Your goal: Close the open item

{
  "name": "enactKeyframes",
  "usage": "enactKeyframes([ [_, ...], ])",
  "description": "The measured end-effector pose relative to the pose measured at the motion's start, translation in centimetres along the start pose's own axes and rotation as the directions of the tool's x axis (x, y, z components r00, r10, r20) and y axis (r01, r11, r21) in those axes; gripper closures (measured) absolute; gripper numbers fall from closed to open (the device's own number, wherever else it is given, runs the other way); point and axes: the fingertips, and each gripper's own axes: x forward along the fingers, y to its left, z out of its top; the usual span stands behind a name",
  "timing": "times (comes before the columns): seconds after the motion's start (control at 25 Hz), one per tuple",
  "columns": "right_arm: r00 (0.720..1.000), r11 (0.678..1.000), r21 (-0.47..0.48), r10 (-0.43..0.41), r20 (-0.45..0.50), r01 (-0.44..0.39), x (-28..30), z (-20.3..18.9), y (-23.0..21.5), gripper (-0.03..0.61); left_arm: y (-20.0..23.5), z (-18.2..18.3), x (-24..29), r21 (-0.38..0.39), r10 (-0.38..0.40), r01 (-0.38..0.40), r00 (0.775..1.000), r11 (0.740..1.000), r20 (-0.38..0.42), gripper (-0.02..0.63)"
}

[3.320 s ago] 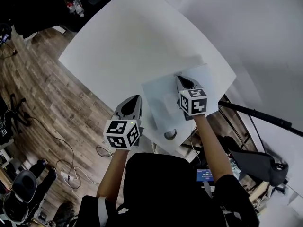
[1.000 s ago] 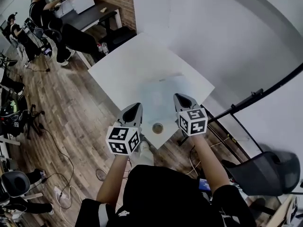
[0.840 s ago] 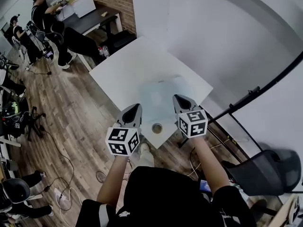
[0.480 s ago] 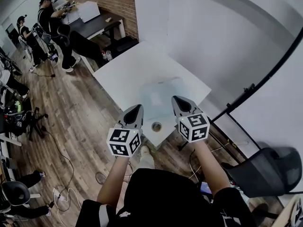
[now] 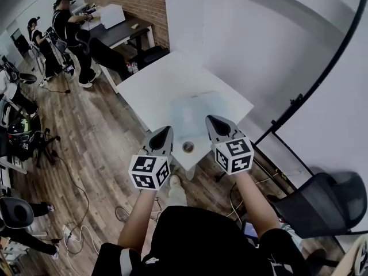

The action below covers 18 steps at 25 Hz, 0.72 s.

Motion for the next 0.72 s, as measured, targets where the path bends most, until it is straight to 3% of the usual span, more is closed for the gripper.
enactKeyframes([
  [0.72,0.999,1.0,-0.011,0.007,0.044,-0.006,-4.6,0.1,1.6,0.54,-3.3,0.2,-2.9,0.02,-0.011,0.011,1.0,1.0,0.018,0.603],
])
